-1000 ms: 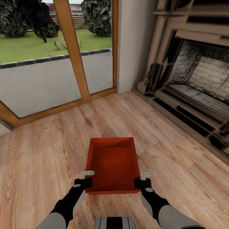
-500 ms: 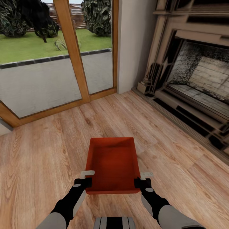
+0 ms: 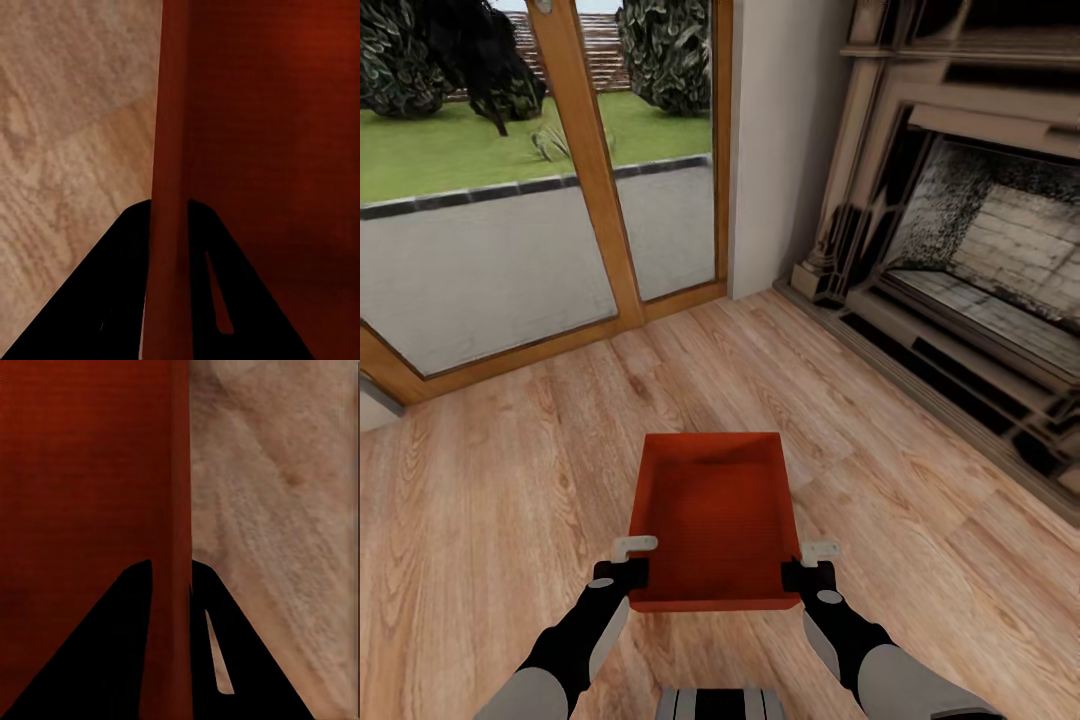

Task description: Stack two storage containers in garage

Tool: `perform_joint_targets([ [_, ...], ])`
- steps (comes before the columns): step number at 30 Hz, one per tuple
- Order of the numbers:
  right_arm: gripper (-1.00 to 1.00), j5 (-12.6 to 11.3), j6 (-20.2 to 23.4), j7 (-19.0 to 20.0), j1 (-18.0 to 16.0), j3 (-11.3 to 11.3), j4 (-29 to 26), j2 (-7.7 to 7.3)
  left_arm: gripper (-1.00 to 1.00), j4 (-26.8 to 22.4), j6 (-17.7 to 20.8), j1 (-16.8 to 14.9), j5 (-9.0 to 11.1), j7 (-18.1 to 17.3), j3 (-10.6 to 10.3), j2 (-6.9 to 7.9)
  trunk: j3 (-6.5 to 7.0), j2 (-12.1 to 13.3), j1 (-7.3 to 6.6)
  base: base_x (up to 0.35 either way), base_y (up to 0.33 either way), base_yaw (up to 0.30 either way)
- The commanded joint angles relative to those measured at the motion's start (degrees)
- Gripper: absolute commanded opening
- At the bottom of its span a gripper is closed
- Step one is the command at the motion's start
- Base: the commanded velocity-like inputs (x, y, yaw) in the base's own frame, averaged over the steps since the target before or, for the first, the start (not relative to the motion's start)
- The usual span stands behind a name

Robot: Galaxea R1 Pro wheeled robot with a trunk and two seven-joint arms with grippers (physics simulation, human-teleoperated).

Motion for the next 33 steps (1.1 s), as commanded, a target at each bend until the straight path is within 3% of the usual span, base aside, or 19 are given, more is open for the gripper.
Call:
perform_joint_targets([
  [1, -1.00, -0.1, -0.2, -0.1, 0.0, 0.3, 0.1, -0.01, -1.00, -0.1, 0.3, 0.0, 0.5, 0.5, -0.5, 0.02, 0.15, 0.4, -0.23, 0.000, 0.000, 0.000],
  [33, -1.00, -0.1, 0.0, 0.0, 0.0, 0.3, 0.1, 0.20, -1.00, 0.0, 0.3, 0.0, 0.6, 0.5, -0.4, 0.04, 5.89, 13.2, -7.26, 0.000, 0.000, 0.000],
])
